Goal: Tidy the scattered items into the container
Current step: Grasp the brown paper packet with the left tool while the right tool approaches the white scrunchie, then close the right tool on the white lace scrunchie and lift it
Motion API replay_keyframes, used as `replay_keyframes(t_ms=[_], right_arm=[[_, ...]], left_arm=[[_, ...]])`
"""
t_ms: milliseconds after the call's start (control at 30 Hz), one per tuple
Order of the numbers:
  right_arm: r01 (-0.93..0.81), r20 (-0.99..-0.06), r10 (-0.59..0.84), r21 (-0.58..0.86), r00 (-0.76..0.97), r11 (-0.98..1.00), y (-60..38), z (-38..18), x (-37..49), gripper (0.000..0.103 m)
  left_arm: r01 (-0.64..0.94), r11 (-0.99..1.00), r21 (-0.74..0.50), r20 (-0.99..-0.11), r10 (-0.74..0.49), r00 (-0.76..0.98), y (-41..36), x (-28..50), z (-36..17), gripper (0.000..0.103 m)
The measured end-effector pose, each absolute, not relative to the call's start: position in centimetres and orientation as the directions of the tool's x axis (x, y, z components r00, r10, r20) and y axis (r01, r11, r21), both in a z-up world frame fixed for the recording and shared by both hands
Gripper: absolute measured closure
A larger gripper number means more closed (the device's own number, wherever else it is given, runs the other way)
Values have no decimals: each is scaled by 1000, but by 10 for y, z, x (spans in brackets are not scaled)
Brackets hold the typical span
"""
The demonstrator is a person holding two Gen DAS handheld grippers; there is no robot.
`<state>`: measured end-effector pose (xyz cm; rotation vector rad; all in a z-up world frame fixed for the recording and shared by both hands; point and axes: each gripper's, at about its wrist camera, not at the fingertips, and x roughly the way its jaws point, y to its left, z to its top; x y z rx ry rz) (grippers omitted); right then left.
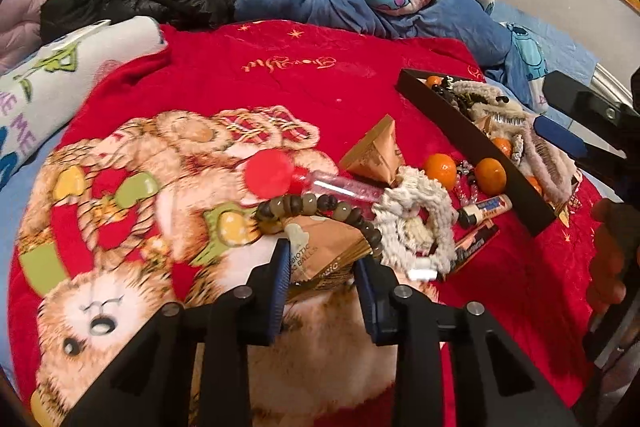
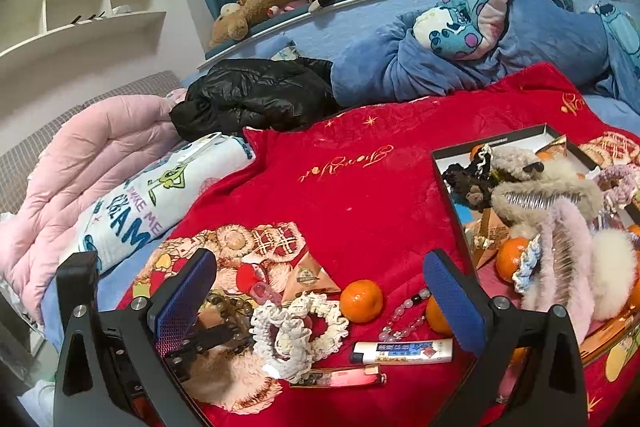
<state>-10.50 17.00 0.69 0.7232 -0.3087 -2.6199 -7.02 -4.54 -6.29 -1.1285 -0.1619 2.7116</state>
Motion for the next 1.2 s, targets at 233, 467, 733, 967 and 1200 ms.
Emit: replay_keyframes(t_ms=[233, 467, 733, 967, 1200], right_arm=[[345, -463, -427, 253, -777, -904, 156, 2, -102, 0], [370, -525, -419, 201, -741, -907, 139, -17, -102, 0], [398, -618, -423, 188, -662, -898, 120, -47, -112, 31], [399, -667, -433, 215, -607, -891, 115, -62, -122, 56], [376, -672, -442, 254, -595, -891, 123, -64, -125, 86]], left_arm=[[-131, -985, -109, -693, 169, -701, -57, -45, -58, 71], [-117, -992, -44, -737, 112, -667, -68, -32, -56, 71], [-157, -986, -61, -751, 149, -644, -67, -35, -41, 71], [-155, -987, -48, -750, 138, -647, -65, -53, -32, 71], [-159, -983, -91, -714, 176, -678, -57, -58, -22, 71]])
